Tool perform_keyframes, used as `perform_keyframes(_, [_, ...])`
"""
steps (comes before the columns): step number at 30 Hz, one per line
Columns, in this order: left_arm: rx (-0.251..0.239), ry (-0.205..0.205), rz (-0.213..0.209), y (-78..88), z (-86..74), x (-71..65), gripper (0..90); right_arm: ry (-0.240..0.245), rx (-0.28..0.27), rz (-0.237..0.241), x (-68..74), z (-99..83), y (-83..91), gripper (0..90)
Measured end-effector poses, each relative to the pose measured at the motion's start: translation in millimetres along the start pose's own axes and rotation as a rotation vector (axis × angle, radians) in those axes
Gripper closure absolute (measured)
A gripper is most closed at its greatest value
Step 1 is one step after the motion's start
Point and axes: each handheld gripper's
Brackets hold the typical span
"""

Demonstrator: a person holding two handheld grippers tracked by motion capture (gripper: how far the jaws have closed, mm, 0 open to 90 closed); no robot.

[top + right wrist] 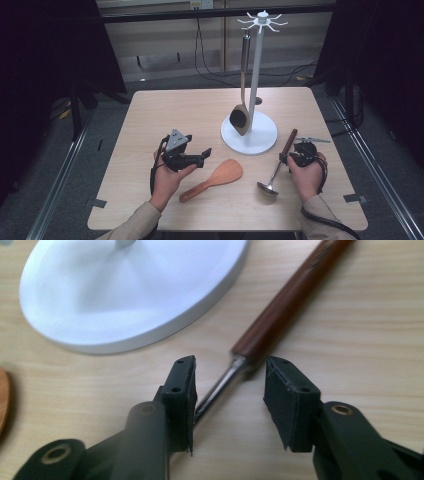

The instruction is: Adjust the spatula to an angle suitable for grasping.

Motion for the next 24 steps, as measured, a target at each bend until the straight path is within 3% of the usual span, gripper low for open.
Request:
perform_keyframes(2, [0.003,-0.006,-0.005,-0.9,-0.9,-0.2,13.9,0.001,0.014,0.007,7.6,-1.6,-4.6,53.1])
perform_keyframes(3, [0.006,-0.009,-0.005,-1.0,-1.3,-0.3,13.9,0.036,0.023,-0.036,11.2,-2.1,-7.7,51.8])
perform_keyframes(4, [0.006,-0.011,-0.004,-1.0,-1.5,-0.4,13.9,0.067,0.012,-0.061,15.0,-2.5,-10.4,53.8])
perform_keyframes(5, [0.007,-0.014,0.002,-0.6,-1.5,-0.4,13.9,0.094,0.019,-0.084,16.9,-1.8,-10.8,62.9])
perform_keyframes(6, [0.009,-0.012,0.0,-0.2,-1.5,-0.4,13.9,0.122,0.029,-0.081,17.9,-0.1,-11.0,63.8])
perform_keyframes(11, [0.0,-0.011,0.001,2.4,-1.1,0.1,13.9,0.08,0.092,-0.055,6.1,6.3,-4.5,72.3])
perform_keyframes(15, [-0.004,-0.005,0.004,2.7,-1.5,0.5,13.9,0.079,0.117,-0.079,-4.5,7.8,0.2,76.2])
perform_keyframes(20, [-0.001,-0.016,0.002,1.8,0.2,-1.5,13.9,0.03,0.156,-0.106,-11.2,11.0,3.6,79.8])
perform_keyframes(24, [0.004,-0.013,-0.002,-0.3,-1.1,-1.8,13.8,0.027,0.174,-0.121,-17.4,13.1,5.2,81.9])
Point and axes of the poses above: each handheld gripper's, and its own axes: y roughly backward along the jaws, z roughly out of its top, x roughly to its left, and after that the axes turned 8 degrees about x, right-handed
